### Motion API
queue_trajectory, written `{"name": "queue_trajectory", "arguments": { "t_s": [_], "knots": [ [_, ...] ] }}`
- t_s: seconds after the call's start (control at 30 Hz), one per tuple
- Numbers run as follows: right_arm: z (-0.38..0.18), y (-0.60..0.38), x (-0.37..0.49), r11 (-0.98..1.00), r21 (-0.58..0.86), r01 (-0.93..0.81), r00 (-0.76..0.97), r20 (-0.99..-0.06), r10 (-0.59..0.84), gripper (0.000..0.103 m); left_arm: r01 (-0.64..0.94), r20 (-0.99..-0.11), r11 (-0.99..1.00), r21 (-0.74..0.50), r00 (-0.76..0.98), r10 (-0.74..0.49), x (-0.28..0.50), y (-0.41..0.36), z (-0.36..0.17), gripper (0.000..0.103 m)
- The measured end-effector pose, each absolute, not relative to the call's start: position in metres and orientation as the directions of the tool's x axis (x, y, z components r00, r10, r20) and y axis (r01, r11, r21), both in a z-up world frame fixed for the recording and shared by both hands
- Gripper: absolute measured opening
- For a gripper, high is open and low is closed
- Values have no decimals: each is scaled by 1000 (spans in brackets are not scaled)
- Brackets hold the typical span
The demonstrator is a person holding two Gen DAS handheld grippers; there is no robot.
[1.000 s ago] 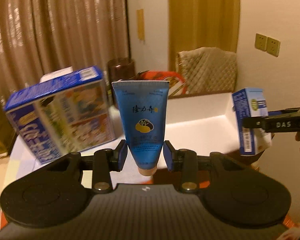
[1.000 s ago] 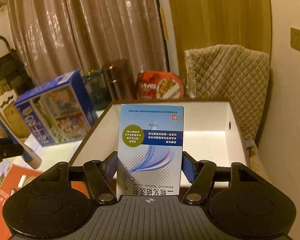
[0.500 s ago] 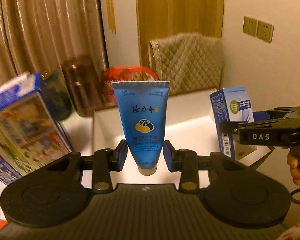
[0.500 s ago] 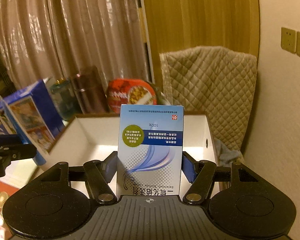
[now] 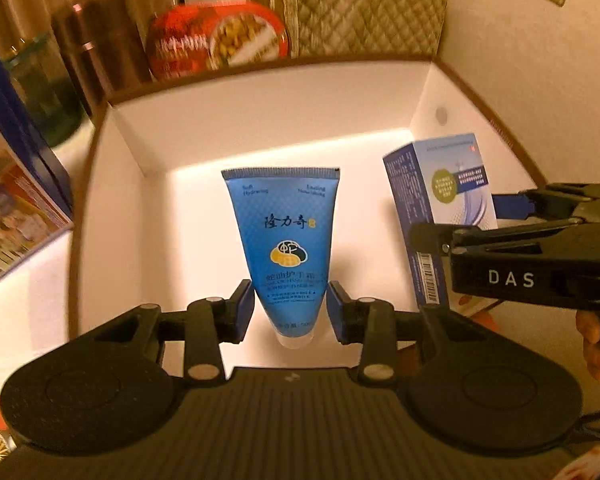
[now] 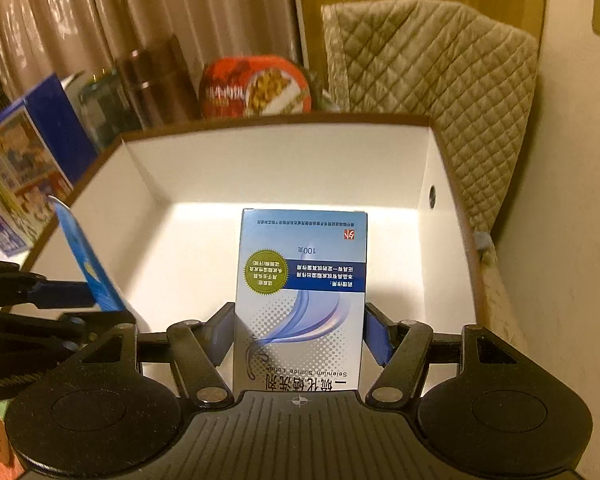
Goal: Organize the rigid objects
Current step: 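Lower the tube and box into the storage box and open both tools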
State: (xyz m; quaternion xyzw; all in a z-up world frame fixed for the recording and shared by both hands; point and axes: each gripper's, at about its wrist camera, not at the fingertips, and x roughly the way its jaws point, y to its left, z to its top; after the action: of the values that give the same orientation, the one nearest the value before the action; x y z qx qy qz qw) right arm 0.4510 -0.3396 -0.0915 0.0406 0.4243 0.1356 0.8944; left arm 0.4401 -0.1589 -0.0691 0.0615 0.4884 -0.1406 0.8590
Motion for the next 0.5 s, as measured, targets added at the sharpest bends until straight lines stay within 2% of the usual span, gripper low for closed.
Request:
{"name": "queue_trajectory", "arguments": {
  "t_s": [0.17, 0.23, 0.5],
  "knots": [
    [-94, -340, 459, 956, 206, -209, 593, -751, 291, 63, 304, -863, 952, -28, 473, -176, 446, -160, -70, 38],
    [-96, -342, 462, 955, 221, -197, 590, -751, 296, 64, 307, -857, 952, -17, 485, -172, 446, -160, -65, 47],
    [-92, -345, 459, 955, 232, -185, 618, -728, 297, 74, 288, -845, 957, 1, 512, -154, 445, -154, -53, 48]
  ]
}}
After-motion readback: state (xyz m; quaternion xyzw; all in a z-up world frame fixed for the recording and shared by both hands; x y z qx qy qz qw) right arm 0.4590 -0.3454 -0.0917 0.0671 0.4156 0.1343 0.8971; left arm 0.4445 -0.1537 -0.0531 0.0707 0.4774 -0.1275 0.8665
